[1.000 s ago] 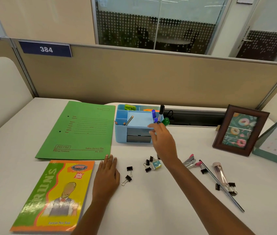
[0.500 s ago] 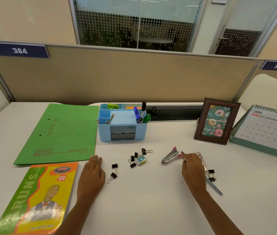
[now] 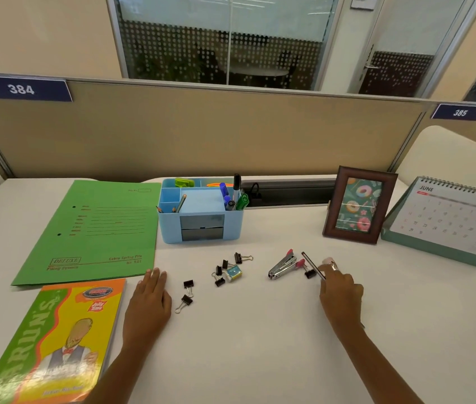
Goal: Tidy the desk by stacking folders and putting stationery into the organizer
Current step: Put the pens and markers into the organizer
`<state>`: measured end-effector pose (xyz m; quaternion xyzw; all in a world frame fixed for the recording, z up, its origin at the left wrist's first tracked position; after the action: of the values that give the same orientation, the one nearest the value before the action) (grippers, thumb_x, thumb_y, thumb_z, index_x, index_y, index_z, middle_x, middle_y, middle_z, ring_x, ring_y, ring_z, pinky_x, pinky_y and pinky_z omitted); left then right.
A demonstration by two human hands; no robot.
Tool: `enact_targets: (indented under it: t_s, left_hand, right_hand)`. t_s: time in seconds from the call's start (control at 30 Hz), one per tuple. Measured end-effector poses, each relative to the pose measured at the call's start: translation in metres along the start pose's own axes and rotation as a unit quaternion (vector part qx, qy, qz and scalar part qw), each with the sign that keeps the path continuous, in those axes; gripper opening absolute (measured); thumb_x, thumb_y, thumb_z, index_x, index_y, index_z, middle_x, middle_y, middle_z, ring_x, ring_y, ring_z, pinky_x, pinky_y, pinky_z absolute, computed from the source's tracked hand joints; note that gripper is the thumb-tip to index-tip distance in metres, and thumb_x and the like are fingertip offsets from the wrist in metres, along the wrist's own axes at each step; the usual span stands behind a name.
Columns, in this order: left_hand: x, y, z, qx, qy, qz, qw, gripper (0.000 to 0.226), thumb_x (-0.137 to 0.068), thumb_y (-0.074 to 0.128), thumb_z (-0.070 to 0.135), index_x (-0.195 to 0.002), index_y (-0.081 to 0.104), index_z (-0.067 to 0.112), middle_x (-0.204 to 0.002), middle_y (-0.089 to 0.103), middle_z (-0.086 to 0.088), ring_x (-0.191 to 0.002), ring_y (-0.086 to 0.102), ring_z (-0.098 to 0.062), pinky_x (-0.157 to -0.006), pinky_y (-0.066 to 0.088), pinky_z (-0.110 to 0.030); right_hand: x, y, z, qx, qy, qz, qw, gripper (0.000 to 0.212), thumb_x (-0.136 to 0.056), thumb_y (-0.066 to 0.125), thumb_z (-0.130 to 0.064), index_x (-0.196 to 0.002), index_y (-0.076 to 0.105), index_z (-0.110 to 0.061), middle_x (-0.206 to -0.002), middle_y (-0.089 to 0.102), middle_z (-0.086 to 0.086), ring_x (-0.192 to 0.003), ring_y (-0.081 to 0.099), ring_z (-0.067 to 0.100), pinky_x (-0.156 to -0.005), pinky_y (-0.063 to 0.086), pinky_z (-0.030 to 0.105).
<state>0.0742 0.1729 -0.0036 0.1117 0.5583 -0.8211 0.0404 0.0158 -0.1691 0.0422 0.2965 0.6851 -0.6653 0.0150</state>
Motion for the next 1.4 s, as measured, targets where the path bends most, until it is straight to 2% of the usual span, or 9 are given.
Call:
enact_targets:
  t_s: [0.17,0.4,0.57,0.7,0.83,1.07,1.13,1.2,1.4]
  left_hand:
    - [0.0,0.002,-0.001,0.001,-0.003,-0.002,1.0,0.054,-0.078,0.028,0.021,-0.106,0.064,-0.009,-0.111,0.063,-0.027,-0.104,0.06,-0.042,-0.082,0.047,-0.053]
    - [0.0,0.0,0.0,0.0,-0.01,-0.001,1.0,0.053,-0.077,0.03,0.02,-0.104,0.065,-0.008,-0.109,0.064,-0.026,-0.1,0.062,-0.041,-0.079,0.049,-0.052]
    - [-0.001,-0.001,0.001,-0.005,-0.008,-0.007,1.0,0.051,-0.075,0.031,0.019,-0.1,0.067,-0.007,-0.105,0.066,-0.025,-0.096,0.064,-0.04,-0.073,0.052,-0.051]
    - [-0.003,-0.002,0.002,-0.011,-0.002,-0.01,1.0,0.05,-0.074,0.032,0.018,-0.097,0.068,-0.006,-0.102,0.068,-0.023,-0.093,0.066,-0.038,-0.067,0.054,-0.048]
    - [-0.004,-0.003,0.001,-0.012,0.002,-0.01,1.0,0.049,-0.073,0.032,0.018,-0.095,0.069,-0.004,-0.1,0.069,-0.022,-0.091,0.067,-0.037,-0.065,0.055,-0.046]
    - [-0.005,-0.005,0.0,-0.007,0.004,-0.004,1.0,0.049,-0.074,0.033,0.019,-0.097,0.069,-0.003,-0.102,0.069,-0.02,-0.093,0.067,-0.034,-0.065,0.055,-0.044]
    - [-0.005,-0.005,0.0,-0.004,0.005,-0.003,1.0,0.049,-0.074,0.033,0.019,-0.097,0.069,-0.002,-0.103,0.069,-0.019,-0.094,0.067,-0.034,-0.066,0.055,-0.043]
    - [-0.005,-0.006,0.0,-0.003,0.005,-0.005,1.0,0.048,-0.073,0.033,0.019,-0.097,0.07,-0.001,-0.102,0.069,-0.018,-0.093,0.067,-0.033,-0.064,0.056,-0.041]
    - [-0.006,-0.006,-0.001,-0.002,0.008,-0.002,1.0,0.048,-0.073,0.034,0.019,-0.097,0.07,0.0,-0.103,0.069,-0.017,-0.094,0.067,-0.031,-0.066,0.056,-0.041]
  right_hand:
    - [-0.016,-0.013,-0.019,-0.177,0.014,-0.043,0.983,0.014,-0.083,0.057,-0.001,-0.095,0.06,-0.007,-0.075,0.065,0.014,-0.068,0.062,0.034,-0.056,0.05,0.037]
    - [-0.04,-0.038,-0.077,-0.288,-0.052,-0.102,0.951,0.027,-0.087,0.048,0.001,-0.11,0.059,-0.008,-0.106,0.063,0.013,-0.092,0.06,0.025,-0.073,0.044,0.023]
    - [-0.062,-0.055,-0.13,-0.236,-0.169,-0.059,0.955,0.033,-0.086,0.046,0.005,-0.115,0.06,-0.004,-0.113,0.063,0.015,-0.092,0.062,0.031,-0.08,0.048,0.035]
    - [-0.084,-0.075,-0.173,-0.126,-0.266,0.089,0.952,0.028,-0.066,0.065,0.008,-0.087,0.071,-0.009,-0.074,0.072,0.009,-0.057,0.064,0.025,-0.054,0.04,0.028]
    - [-0.1,-0.095,-0.219,-0.065,-0.312,0.128,0.939,0.026,-0.051,0.073,0.008,-0.063,0.066,-0.014,-0.054,0.062,0.001,-0.045,0.055,0.022,-0.055,0.04,0.027]
    - [-0.117,-0.115,-0.281,0.075,-0.38,0.009,0.922,0.035,-0.086,0.042,0.004,-0.058,0.032,-0.015,-0.054,0.026,-0.002,-0.072,0.038,0.022,-0.092,0.031,0.04]
    - [-0.119,-0.111,-0.293,0.1,-0.382,0.003,0.919,0.03,-0.085,0.044,0.003,-0.06,0.042,-0.013,-0.06,0.044,-0.003,-0.073,0.045,0.023,-0.095,0.03,0.04]
    - [-0.12,-0.106,-0.304,0.107,-0.39,-0.02,0.914,0.022,-0.087,0.044,0.0,-0.082,0.06,-0.015,-0.081,0.064,-0.003,-0.076,0.05,0.022,-0.097,0.029,0.04]
    - [-0.119,-0.086,-0.323,0.138,-0.402,-0.065,0.903,0.025,-0.09,0.043,-0.004,-0.097,0.063,-0.017,-0.1,0.068,-0.002,-0.096,0.059,0.021,-0.102,0.026,0.041]
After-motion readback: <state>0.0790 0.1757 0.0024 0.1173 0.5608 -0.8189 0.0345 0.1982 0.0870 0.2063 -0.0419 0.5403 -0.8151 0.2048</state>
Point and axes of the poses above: each hand's wrist, its own x-axis away from the middle knuckle, its own y-axis out of the palm, z = x × y, the point moved 2 cm from there along -x, towards the middle knuckle
